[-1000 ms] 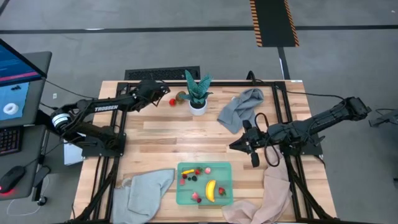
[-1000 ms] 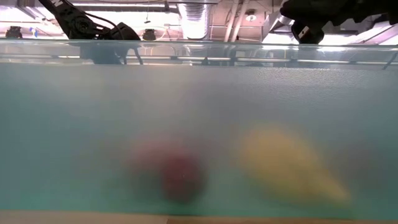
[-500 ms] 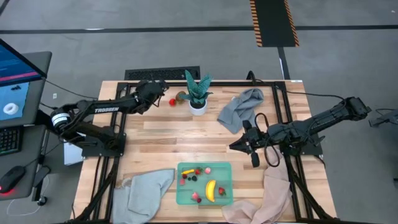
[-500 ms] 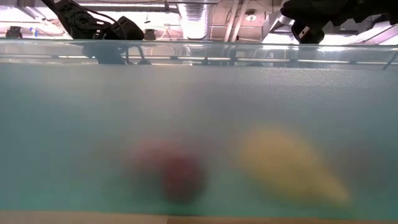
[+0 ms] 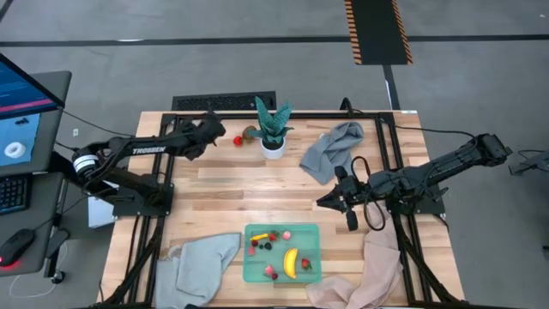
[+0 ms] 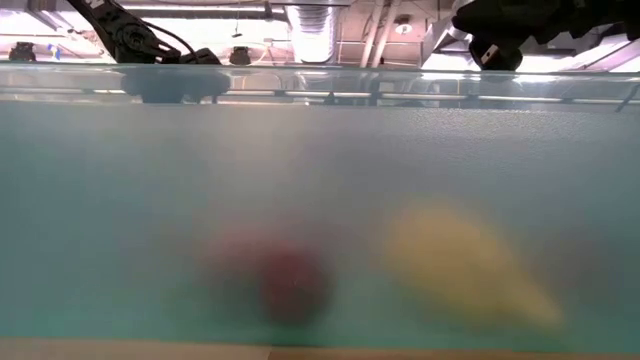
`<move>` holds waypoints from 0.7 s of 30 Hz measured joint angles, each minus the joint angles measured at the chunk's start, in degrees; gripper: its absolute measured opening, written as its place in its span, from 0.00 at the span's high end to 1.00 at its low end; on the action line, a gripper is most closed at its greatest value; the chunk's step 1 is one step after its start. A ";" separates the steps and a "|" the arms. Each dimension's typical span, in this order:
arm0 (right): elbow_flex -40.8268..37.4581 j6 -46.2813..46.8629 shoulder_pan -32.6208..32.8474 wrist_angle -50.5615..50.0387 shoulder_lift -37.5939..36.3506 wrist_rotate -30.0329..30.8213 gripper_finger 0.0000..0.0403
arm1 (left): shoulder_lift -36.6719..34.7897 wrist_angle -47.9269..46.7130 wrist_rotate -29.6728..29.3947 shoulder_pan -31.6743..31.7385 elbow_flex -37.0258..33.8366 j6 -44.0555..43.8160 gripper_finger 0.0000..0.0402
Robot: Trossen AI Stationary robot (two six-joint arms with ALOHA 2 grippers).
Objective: Pick and placing Produce into tupperware
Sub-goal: Put the red strawberry into the green bin
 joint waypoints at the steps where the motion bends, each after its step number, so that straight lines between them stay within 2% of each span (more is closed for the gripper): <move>1: 0.00 0.00 -0.02 0.00 0.00 0.00 0.85 | 0.35 -0.43 0.26 0.66 -0.02 -0.24 1.00; 5: 0.00 0.00 -0.02 0.00 0.00 0.00 0.85 | 0.32 -1.16 3.15 3.31 0.61 1.76 1.00; 11: 0.02 0.00 -0.06 0.02 0.00 0.00 0.85 | 1.26 -6.46 3.28 4.87 2.78 2.79 1.00; 15: 0.02 0.00 -0.08 0.04 0.00 0.00 0.85 | 2.82 -7.00 5.61 6.32 3.37 4.20 1.00; 21: 0.02 0.00 -0.35 0.02 0.02 0.00 0.85 | 5.35 -15.07 6.02 6.32 10.84 9.84 1.00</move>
